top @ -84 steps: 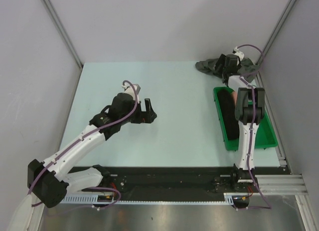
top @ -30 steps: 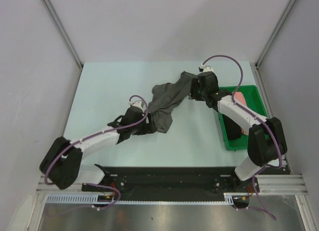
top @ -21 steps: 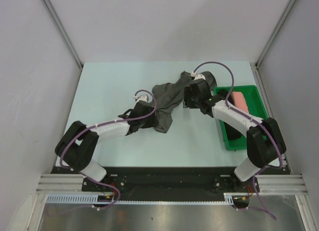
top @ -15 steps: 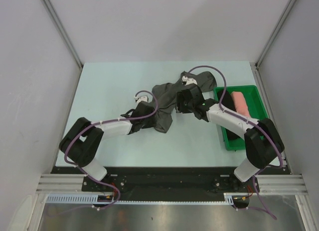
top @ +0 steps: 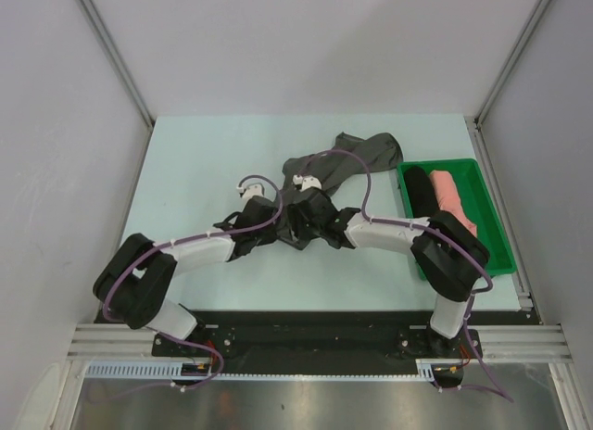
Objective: Roll the t-shirts
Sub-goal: Pick up the T-shirt from the center of the board, then flatten out the T-shirt at the center of the board.
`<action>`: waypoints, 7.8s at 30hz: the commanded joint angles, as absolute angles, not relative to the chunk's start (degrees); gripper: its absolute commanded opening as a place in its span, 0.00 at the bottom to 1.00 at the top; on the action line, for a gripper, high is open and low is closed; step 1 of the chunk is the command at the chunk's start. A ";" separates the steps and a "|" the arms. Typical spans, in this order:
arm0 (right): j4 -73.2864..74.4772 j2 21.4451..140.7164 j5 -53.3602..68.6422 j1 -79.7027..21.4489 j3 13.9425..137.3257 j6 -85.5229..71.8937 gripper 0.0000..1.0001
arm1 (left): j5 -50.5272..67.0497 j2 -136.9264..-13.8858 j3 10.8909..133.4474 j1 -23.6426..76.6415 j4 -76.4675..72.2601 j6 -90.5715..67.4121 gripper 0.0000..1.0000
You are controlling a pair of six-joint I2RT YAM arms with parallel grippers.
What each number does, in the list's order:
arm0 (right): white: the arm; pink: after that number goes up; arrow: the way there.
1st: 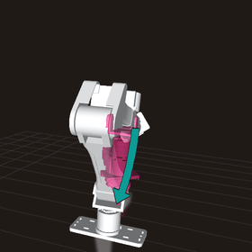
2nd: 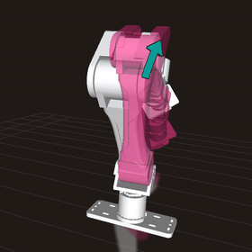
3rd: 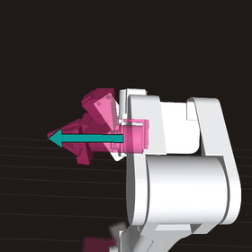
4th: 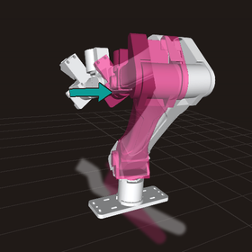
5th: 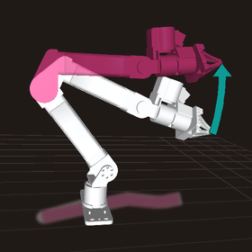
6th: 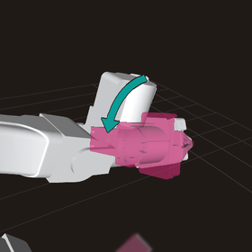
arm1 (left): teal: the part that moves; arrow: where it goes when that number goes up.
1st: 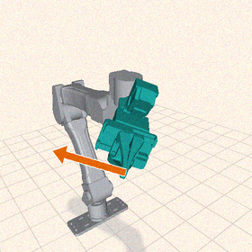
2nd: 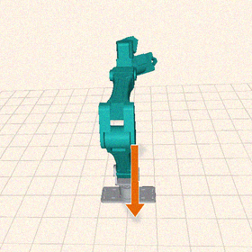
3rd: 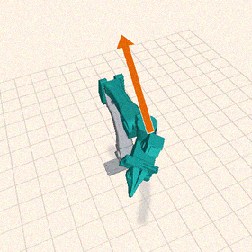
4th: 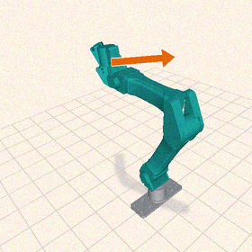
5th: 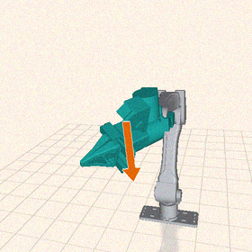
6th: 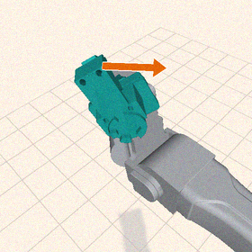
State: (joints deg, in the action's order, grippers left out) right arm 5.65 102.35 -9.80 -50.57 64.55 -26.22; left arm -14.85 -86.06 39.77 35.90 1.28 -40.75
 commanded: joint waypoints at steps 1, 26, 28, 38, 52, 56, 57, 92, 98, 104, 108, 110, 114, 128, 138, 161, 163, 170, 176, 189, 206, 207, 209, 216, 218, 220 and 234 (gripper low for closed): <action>1.93 104.58 -10.81 -50.62 64.51 -27.51 0.59 | -15.12 -82.01 37.36 36.21 0.18 -43.24 0.11; 19.42 80.17 -26.63 -49.57 53.99 -29.44 0.00 | -2.38 -67.42 25.49 41.81 -11.59 -37.71 0.00; 20.91 75.27 -27.25 -49.31 50.73 -31.28 0.00 | -1.67 -66.97 25.40 47.16 -11.95 -37.62 0.00; 14.61 65.38 -17.59 -57.12 36.83 -36.21 0.00 | -16.61 -61.01 25.83 44.76 7.63 -48.59 0.00; 5.70 83.33 -13.00 -62.41 55.63 -28.65 0.33 | -14.95 -50.54 41.14 17.59 21.27 -42.19 0.01; 11.86 78.50 -16.52 -51.90 53.80 -27.16 0.66 | -12.83 -48.79 39.20 16.00 21.36 -40.26 0.11; 13.43 77.44 -16.09 -49.42 53.18 -27.16 0.68 | -12.57 -48.26 38.24 15.91 21.27 -40.08 0.14; -1.12 87.18 -3.16 -17.23 51.33 -23.38 0.65 | -12.74 -80.94 35.24 24.17 -2.38 -46.05 0.66; -4.65 89.56 -3.51 -14.68 51.68 -24.34 0.65 | -23.54 -79.11 40.06 24.17 8.66 -48.25 0.03; -5.10 93.34 -4.40 -14.15 53.87 -25.05 0.64 | -33.83 -69.10 46.40 22.25 22.75 -46.33 0.00; -5.98 94.92 -6.14 -16.43 55.10 -24.79 0.64 | -33.31 -58.22 43.95 20.22 24.43 -42.37 0.00; -6.76 96.50 -6.15 -17.66 55.63 -24.70 0.64 | -32.35 -55.30 41.84 18.73 24.70 -40.97 0.00; -7.91 99.92 -4.06 -19.15 58.26 -24.96 0.64 | -29.97 -51.16 40.08 17.14 24.35 -39.20 0.00; 4.47 92.39 -18.54 -30.32 58.36 -25.66 0.65 | -27.42 -53.17 40.96 16.44 23.73 -38.58 0.00; 3.87 88.76 -20.39 -35.77 56.78 -24.87 0.65 | -26.10 -54.05 41.04 16.26 22.85 -38.58 0.00; 3.78 96.68 -16.52 -37.27 56.78 -26.81 0.30 | -25.58 -55.19 41.75 16.26 23.03 -37.97 0.00; 4.74 95.28 -17.14 -36.74 56.78 -26.11 0.18 | -25.75 -55.37 42.27 16.17 23.20 -37.44 0.00; 5.63 77.89 -14.33 -26.48 57.13 -24.00 0.00 | -27.25 -56.25 50.35 15.03 24.35 -33.76 0.00; -2.36 60.51 -12.22 -22.41 57.83 -19.78 0.00 | -24.35 -57.30 64.76 14.94 24.26 -25.76 0.00; -10.36 43.86 -10.81 -21.36 61.43 -15.12 0.00 | -10.46 -53.96 86.65 15.03 21.80 -17.67 0.00; -5.28 55.51 -8.02 -19.25 64.60 -13.26 0.00 | -6.50 -68.80 94.24 14.33 33.75 -20.74 0.00; -4.49 57.55 -6.08 -17.94 64.69 -14.05 0.00 | -5.89 -70.30 93.17 13.46 33.58 -21.09 0.00; -4.31 62.72 -1.34 -17.32 65.47 -15.55 0.00 | -1.95 -77.03 91.15 10.39 32.08 -23.19 0.00; -6.95 91.45 1.85 -16.09 71.00 -17.84 0.00 | 1.06 -95.09 98.25 8.61 29.17 -22.94 0.40; -5.98 95.25 1.41 -16.00 73.29 -17.84 0.00 | 1.84 -95.80 99.67 8.70 31.02 -22.33 0.66; -3.96 99.20 1.06 -15.73 75.93 -17.49 0.00 | 0.98 -93.44 96.17 9.57 30.76 -22.93 0.79; 5.62 99.32 0.00 -15.38 76.55 -18.37 0.00 | -5.72 -69.52 42.46 18.02 14.43 -36.04 0.53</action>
State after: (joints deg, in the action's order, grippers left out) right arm 2.57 101.95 0.45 -14.87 74.65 -17.98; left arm -4.43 -68.71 46.02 17.41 21.06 -32.40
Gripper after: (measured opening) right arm 0.008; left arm 0.534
